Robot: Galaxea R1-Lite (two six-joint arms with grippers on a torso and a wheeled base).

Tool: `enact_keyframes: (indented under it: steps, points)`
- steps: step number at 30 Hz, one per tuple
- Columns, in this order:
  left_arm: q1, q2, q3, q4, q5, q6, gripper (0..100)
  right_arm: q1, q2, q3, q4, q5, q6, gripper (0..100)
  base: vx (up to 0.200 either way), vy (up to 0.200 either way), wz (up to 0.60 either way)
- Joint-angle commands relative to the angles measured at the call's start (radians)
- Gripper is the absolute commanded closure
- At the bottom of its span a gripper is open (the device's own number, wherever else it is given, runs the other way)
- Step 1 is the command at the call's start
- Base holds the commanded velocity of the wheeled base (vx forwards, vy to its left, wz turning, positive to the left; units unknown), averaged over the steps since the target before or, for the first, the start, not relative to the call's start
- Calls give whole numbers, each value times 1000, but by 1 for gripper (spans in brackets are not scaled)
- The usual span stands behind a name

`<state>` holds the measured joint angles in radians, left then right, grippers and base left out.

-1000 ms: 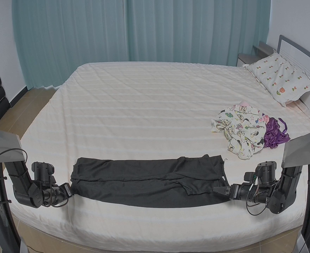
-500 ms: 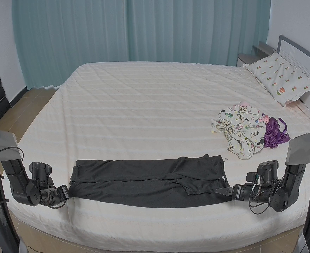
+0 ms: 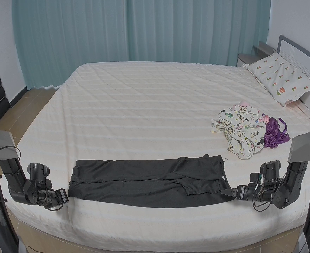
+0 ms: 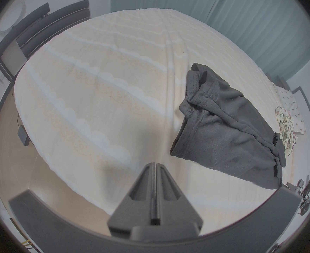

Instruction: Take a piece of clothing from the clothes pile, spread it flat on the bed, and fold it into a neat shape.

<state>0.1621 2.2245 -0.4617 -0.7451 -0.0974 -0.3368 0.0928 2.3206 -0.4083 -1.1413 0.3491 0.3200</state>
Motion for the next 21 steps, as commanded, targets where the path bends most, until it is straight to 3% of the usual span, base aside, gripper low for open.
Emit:
enact_keyframes:
  steps: [1,7,10,13,17,18,21]
  points:
    - [4,-5,0,0,-1,1,100,-24,19,-6,0,1,-15,0,0,0,0]
    - [5,-25,0,-7,-21,-4,100,-39,19,3,0,1,-55,0,0,0,0]
    - [4,-51,2,-7,-91,-16,100,-31,31,3,0,1,-73,0,0,0,0]
    - [2,-57,-12,-10,-140,-84,100,-27,46,3,-11,1,-75,0,0,0,0]
    - [-7,-46,-32,-13,-142,-134,100,-25,46,5,-11,2,-75,0,0,0,0]
    - [-9,-42,-34,-13,-143,-137,0,-22,48,5,-11,2,-75,0,0,0,0]
    - [-9,-42,-40,-11,-145,-145,0,-19,48,5,-11,2,-75,0,0,0,0]
